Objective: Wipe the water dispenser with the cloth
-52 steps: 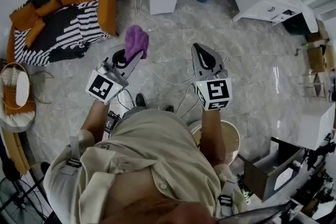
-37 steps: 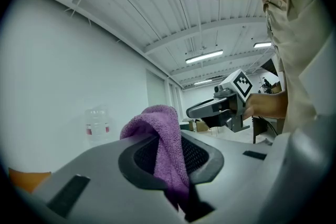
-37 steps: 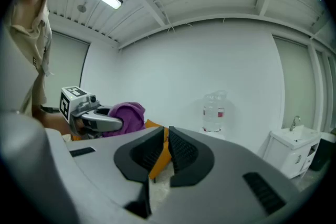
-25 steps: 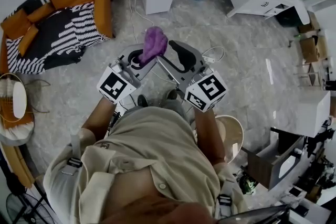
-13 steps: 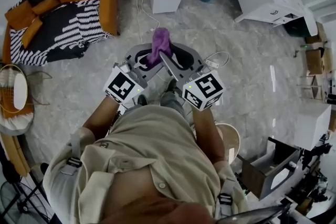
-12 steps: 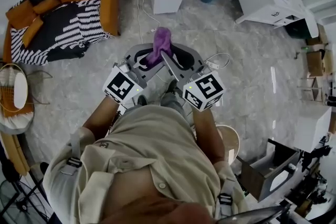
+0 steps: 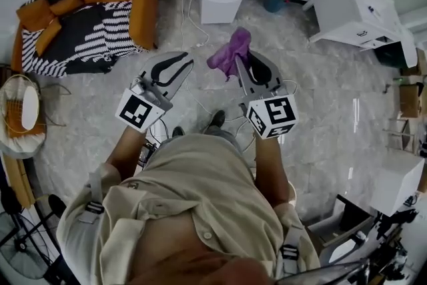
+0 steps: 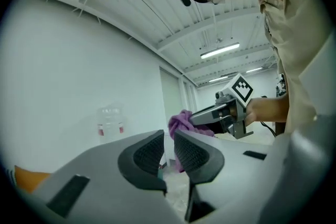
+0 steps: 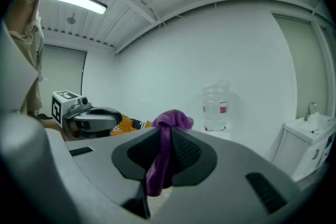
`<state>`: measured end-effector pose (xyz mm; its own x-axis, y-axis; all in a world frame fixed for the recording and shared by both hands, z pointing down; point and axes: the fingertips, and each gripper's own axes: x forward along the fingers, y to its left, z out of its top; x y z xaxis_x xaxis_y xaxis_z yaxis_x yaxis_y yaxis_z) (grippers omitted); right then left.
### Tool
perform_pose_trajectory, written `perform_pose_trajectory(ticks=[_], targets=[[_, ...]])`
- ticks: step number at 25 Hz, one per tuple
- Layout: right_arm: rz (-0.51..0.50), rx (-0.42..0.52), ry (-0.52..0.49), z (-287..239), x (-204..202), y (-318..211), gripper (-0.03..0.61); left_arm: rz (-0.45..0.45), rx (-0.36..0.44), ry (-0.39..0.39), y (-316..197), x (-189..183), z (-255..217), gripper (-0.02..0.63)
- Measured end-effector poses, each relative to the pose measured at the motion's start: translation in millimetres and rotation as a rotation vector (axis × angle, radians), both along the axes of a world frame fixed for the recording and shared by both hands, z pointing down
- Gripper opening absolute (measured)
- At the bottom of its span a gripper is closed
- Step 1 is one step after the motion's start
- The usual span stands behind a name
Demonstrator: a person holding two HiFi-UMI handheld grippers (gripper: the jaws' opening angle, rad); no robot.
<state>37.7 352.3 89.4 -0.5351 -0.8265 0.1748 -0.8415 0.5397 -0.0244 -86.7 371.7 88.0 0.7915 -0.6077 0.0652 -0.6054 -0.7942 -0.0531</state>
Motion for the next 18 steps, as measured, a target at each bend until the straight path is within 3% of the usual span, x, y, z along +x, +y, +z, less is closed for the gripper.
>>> perform_pose_trajectory(ticks=[5, 10, 14, 18], targets=[[0.038, 0.014, 0.025, 4.7, 49.0, -38.0, 0.072, -0.111, 0.025, -0.019, -35.6, -1.4, -2.2, 0.021], [0.036, 0.030, 0.048, 6.9, 77.3, -67.2, 0.072, -0.200, 0.052, -0.043, -57.5, -5.4, -7.8, 0.015], [0.023, 0.037, 0.052, 7.7, 97.2, -85.6, 0.072, -0.245, 0.127, -0.023, -77.6, 2.7, -25.5, 0.015], [0.024, 0.042, 0.033, 8.7, 118.3, -99.7, 0.072, -0.274, 0.131, -0.041, -90.2, 15.9, -27.7, 0.015]])
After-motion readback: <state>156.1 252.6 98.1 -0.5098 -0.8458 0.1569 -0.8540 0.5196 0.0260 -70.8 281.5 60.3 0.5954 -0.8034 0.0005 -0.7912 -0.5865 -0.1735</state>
